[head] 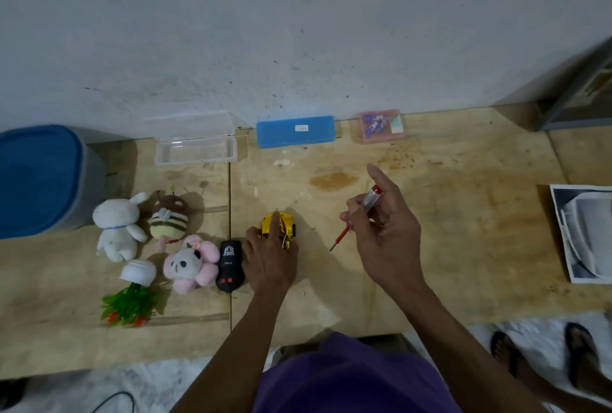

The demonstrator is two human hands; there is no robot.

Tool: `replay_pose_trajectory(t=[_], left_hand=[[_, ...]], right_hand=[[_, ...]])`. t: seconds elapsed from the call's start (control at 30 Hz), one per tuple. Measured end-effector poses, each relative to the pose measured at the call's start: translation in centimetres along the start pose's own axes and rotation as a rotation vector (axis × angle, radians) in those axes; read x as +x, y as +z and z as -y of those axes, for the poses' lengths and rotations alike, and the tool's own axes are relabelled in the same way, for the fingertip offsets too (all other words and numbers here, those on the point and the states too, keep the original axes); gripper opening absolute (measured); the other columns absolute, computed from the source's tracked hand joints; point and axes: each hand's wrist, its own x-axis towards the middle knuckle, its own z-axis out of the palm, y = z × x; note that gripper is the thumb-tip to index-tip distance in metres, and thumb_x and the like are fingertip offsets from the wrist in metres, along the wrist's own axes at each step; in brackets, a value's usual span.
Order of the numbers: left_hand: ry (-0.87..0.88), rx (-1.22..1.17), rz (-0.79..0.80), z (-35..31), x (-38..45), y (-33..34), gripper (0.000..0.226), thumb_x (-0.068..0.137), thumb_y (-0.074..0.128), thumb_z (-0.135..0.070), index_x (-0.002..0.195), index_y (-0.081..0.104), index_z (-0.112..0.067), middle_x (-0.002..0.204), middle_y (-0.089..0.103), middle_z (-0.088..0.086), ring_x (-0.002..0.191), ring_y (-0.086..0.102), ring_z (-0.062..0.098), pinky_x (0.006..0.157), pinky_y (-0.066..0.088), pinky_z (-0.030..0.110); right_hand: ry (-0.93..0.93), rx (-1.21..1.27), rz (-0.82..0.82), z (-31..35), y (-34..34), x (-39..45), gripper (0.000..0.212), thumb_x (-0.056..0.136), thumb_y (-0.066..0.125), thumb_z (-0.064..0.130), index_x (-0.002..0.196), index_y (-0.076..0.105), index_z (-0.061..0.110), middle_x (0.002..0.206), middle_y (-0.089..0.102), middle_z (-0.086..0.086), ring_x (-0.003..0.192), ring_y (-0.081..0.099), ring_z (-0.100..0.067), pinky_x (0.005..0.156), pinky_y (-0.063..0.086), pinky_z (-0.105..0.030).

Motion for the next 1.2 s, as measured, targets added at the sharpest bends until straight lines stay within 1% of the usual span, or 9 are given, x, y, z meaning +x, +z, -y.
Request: replay_pose_trajectory(t=[0.17,0.33,0.53,0.73,0.87,0.97,1.03,1.13,1.2], left_hand=[[0.035,-0.054,0.058,0.6,-0.2,-0.3,0.076,0.091,0.059,-0.051,0.155,0.020,-0.039,0.142,0.030,0.014,0.127,0.037,0.037,0.091,0.048,0.051],[0.064,-0.080,0.095,1.5,-0.2,-0.8,0.078,0.091,0.057,-0.059,0.156,0.020,-0.037,0.144,0.030,0.015,0.129,0.035,0.037,0.091,0.046,0.049],[0.058,-0.103,0.115,1.6,-0.4,-1.3,0.080,0.091,0.054,-0.063,0.157,0.019,-0.035,0.147,0.029,0.015,0.131,0.036,0.038,0.093,0.047,0.050],[0.055,-0.265,0.050,2.1,-0.7,-3.1,0.071,0.095,0.052,-0.057,0.156,0.032,-0.024,0.153,0.032,0.018,0.139,0.036,0.037,0.106,0.041,0.046],[0.058,-0.325,-0.084,3.0,-0.9,-4.8,0.061,0.095,0.060,-0.051,0.146,0.048,-0.020,0.142,0.047,0.014,0.125,0.053,0.033,0.102,0.048,0.043],[0.101,-0.353,-0.168,4.4,-0.6,-6.9,0.055,0.092,0.067,-0.044,0.139,0.056,-0.018,0.129,0.056,0.010,0.098,0.061,0.017,0.087,0.049,0.029],[0.111,-0.353,-0.249,5.7,0.6,-8.6,0.048,0.090,0.071,-0.037,0.131,0.062,-0.015,0.122,0.063,0.011,0.098,0.062,0.018,0.082,0.044,0.025],[0.088,-0.345,-0.299,8.1,3.8,-11.1,0.037,0.093,0.064,-0.038,0.118,0.068,-0.012,0.116,0.066,0.010,0.105,0.062,0.025,0.089,0.050,0.032],[0.134,-0.354,-0.318,10.0,6.8,-12.5,0.042,0.098,0.051,-0.040,0.110,0.069,-0.005,0.107,0.067,0.011,0.096,0.062,0.024,0.086,0.054,0.038]], right_hand=[[0.034,-0.027,-0.005,0.3,1.1,-2.1,0.055,0.098,0.062,0.013,0.149,0.042,0.022,0.099,0.070,0.013,0.084,0.074,-0.003,0.080,0.063,-0.034],[0.087,0.038,-0.026,0.5,1.7,-4.0,0.055,0.096,0.065,0.015,0.145,0.043,0.028,0.096,0.074,0.009,0.085,0.075,-0.010,0.083,0.062,-0.043],[0.293,0.183,-0.063,0.5,1.7,-3.4,0.031,0.088,0.075,0.022,0.113,0.058,0.024,0.089,0.078,0.001,0.081,0.076,-0.020,0.080,0.060,-0.053],[0.495,0.347,-0.052,-0.7,2.5,-0.9,0.021,0.090,0.074,0.017,0.110,0.069,0.015,0.080,0.077,-0.006,0.069,0.072,-0.020,0.068,0.060,-0.036],[0.547,0.242,0.049,-2.7,4.2,0.0,0.017,0.092,0.070,0.012,0.108,0.072,0.017,0.080,0.074,-0.004,0.068,0.069,-0.016,0.068,0.061,-0.034],[0.465,0.031,0.183,-3.7,6.1,0.5,0.024,0.087,0.073,0.014,0.100,0.074,0.033,0.081,0.073,0.004,0.074,0.070,-0.020,0.076,0.060,-0.044],[0.347,-0.115,0.263,-3.3,7.9,1.2,0.019,0.086,0.075,0.017,0.097,0.074,0.032,0.085,0.073,0.008,0.077,0.069,-0.012,0.075,0.057,-0.033],[0.139,-0.198,0.307,-2.0,11.6,2.7,0.007,0.089,0.074,0.017,0.090,0.075,0.023,0.084,0.073,0.010,0.080,0.068,-0.004,0.072,0.052,-0.022],[0.045,-0.214,0.334,-1.2,14.5,4.0,0.004,0.091,0.071,0.018,0.091,0.074,0.020,0.084,0.072,0.008,0.080,0.066,-0.006,0.072,0.052,-0.021]])
